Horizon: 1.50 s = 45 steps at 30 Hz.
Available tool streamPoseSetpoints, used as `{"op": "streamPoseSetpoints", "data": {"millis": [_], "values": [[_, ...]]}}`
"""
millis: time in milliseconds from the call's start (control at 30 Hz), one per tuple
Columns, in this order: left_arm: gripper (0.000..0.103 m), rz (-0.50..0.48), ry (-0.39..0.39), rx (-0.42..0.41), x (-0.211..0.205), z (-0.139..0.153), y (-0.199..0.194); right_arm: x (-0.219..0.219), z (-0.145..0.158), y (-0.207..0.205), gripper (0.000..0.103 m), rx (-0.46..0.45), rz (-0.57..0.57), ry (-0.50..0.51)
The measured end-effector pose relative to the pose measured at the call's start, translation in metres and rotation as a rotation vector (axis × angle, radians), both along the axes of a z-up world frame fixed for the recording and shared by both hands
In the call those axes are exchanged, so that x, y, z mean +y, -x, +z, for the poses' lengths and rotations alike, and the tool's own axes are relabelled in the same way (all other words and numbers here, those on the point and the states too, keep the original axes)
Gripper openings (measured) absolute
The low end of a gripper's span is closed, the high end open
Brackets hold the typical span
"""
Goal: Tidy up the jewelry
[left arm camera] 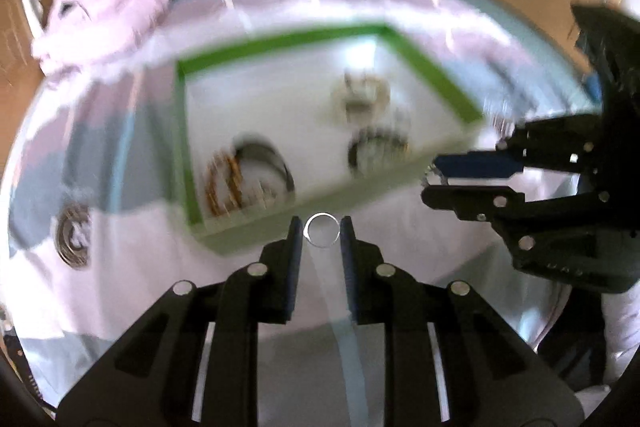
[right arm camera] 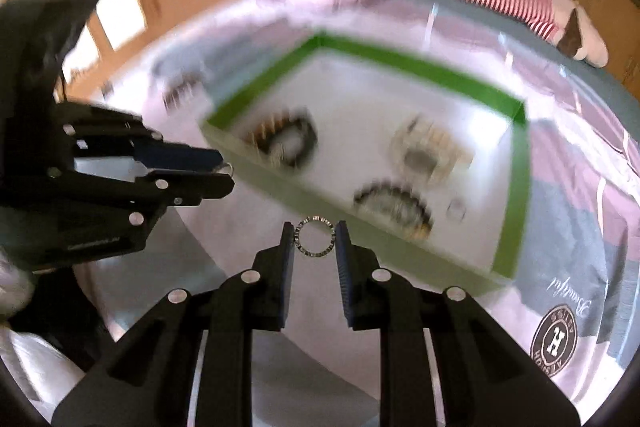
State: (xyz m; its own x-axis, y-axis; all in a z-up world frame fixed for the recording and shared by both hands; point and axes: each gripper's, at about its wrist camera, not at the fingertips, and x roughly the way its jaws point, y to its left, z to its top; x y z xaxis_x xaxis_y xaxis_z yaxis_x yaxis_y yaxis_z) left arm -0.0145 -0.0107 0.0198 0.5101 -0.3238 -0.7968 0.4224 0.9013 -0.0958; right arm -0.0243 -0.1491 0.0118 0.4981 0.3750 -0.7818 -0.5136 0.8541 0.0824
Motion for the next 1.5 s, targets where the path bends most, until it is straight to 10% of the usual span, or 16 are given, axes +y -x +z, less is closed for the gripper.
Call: {"op": "streamPoseSetpoints", "data": {"millis": [167, 467, 567, 633, 933, 1500], "values": [[0.019, 0.085, 0.001, -0.086, 0.001, 0.018, -0.035, -0.018, 0.018, -0.028, 0.021, -0.084, -0.137, -0.120], [0.019, 0.156, -0.025, -0.042, -0.010, -0.013, -0.074, -0.030, -0.025, -0.065, 0.021, -0.028, -0.266, -0.035], [0.023, 0.173, -0.050, -0.053, -0.008, -0.013, -0.070, -0.024, -0.025, -0.064, 0.057, -0.030, -0.271, 0.002], [0.048, 0.178, -0.050, -0.056, -0.007, -0.011, -0.069, -0.026, -0.017, -0.056, 0.077, -0.075, -0.296, -0.013], [0.079, 0.224, -0.036, -0.079, -0.004, 0.004, -0.059, -0.048, 0.004, -0.038, 0.086, -0.162, -0.377, -0.092], [0.087, 0.208, -0.052, -0.062, -0.011, 0.001, -0.053, -0.043, 0.004, -0.036, 0.089, -0.166, -0.366, -0.056]]}}
